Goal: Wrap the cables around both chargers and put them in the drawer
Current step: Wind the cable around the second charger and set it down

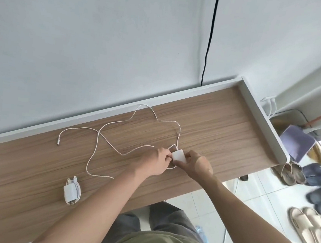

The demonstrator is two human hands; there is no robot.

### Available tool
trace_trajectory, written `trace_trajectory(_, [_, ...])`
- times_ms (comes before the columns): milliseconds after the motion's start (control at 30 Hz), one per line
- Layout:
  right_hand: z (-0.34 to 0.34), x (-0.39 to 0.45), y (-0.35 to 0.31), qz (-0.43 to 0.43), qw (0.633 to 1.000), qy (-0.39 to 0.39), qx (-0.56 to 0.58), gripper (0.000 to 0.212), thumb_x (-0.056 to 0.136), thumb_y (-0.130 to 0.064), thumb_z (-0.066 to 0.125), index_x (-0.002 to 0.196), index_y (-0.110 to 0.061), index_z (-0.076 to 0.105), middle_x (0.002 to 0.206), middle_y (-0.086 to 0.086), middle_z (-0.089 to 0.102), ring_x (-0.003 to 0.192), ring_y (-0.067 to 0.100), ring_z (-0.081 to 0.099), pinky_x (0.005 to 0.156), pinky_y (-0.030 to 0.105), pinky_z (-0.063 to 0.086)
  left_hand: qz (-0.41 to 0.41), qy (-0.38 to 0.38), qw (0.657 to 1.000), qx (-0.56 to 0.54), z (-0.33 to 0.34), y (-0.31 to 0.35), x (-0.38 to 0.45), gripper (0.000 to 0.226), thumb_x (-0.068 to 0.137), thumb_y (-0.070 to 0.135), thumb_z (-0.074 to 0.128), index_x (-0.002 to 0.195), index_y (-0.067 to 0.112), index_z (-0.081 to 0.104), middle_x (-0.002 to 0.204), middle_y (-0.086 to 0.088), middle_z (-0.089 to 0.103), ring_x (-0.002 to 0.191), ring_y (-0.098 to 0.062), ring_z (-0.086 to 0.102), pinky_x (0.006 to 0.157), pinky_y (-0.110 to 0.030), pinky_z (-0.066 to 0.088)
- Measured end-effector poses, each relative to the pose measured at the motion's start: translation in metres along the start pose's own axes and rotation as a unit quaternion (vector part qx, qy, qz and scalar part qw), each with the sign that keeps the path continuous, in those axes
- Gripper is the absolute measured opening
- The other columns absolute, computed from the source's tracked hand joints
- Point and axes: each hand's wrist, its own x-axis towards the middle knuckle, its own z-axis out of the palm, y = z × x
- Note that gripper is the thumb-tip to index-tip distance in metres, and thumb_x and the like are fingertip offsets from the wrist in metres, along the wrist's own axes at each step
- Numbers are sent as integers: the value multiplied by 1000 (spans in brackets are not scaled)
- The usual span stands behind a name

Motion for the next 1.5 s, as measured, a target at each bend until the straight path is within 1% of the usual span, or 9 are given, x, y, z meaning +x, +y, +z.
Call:
trace_trajectory(167, [-1, -6, 1, 10, 1000, -5, 14, 52, 69, -73, 74, 92, -30, 55, 80, -10, 63, 83, 18, 65, 70, 32, 49, -12, -10, 1000, 10, 3, -6, 1, 28, 103, 31, 50, 120, 24, 71, 121, -7, 74, 112, -31, 67, 87, -34, 51])
trace_trajectory(400, [-10, -10, 12, -29, 999, 23, 31, 44, 76, -53, 74, 99, -22, 52, 81, -8, 64, 76, 18, 63, 65, 33, 48, -29, -8, 998, -46, -1, -18, -5, 24, 101, 31, 54, 113, 21, 72, 112, -1, 75, 102, -24, 69, 80, -28, 48])
trace_trajectory(567, [-20, -17, 14, -124, 989, 86, 3, 42, 78, -39, 76, 112, -21, 57, 104, -7, 62, 81, 20, 63, 73, 36, 52, -66, -19, 976, -208, 0, -25, -9, 31, 102, 33, 54, 83, 18, 72, 76, 8, 73, 63, -13, 66, 67, -28, 50])
trace_trajectory(667, [-23, -22, 9, -209, 967, 142, -26, 40, 78, -33, 79, 110, -19, 59, 104, -7, 58, 70, 19, 64, 62, 37, 55, -88, -21, 947, -309, -4, -21, -12, 30, 105, 33, 52, 88, 17, 71, 81, 3, 77, 57, -10, 62, 62, -23, 51])
trace_trajectory(800, [-23, -30, -2, -327, 924, 192, -56, 38, 76, -20, 80, 105, -16, 55, 102, -5, 56, 63, 20, 63, 45, 36, 52, -116, -32, 908, -402, -13, -15, -19, 36, 106, 39, 49, 95, 11, 70, 87, -8, 78, 59, -13, 62, 43, -20, 35])
trace_trajectory(933, [-24, -39, -18, -412, 878, 223, -93, 46, 73, -12, 80, 107, -18, 50, 104, 2, 57, 62, 21, 63, 38, 33, 48, -122, -40, 861, -493, -17, -15, -24, 45, 105, 47, 50, 96, 8, 71, 83, -8, 77, 55, -11, 64, 43, -21, 31])
trace_trajectory(1200, [-23, -48, -32, -505, 825, 228, -111, 32, 87, -16, 74, 109, -16, 51, 103, 4, 55, 65, 18, 60, 38, 30, 48, -134, -25, 825, -549, -24, -32, -32, 37, 96, 39, 68, 99, 3, 76, 83, -9, 76, 63, -10, 65, 51, -22, 34])
trace_trajectory(1333, [-31, -42, -23, -459, 860, 197, -106, 35, 86, -21, 76, 114, -16, 55, 110, -2, 54, 65, 10, 60, 42, 26, 48, -97, -8, 844, -527, -39, -47, -43, 33, 98, 31, 68, 105, -1, 73, 91, -10, 76, 67, -6, 67, 53, -18, 41])
trace_trajectory(1500, [-46, -27, -39, -360, 926, 110, -33, 31, 86, -23, 75, 115, -23, 62, 103, -15, 64, 74, 2, 67, 63, 29, 57, -28, -43, 919, -392, -69, -59, -61, 28, 100, 32, 64, 110, 7, 73, 98, -2, 76, 82, -9, 70, 63, -18, 53])
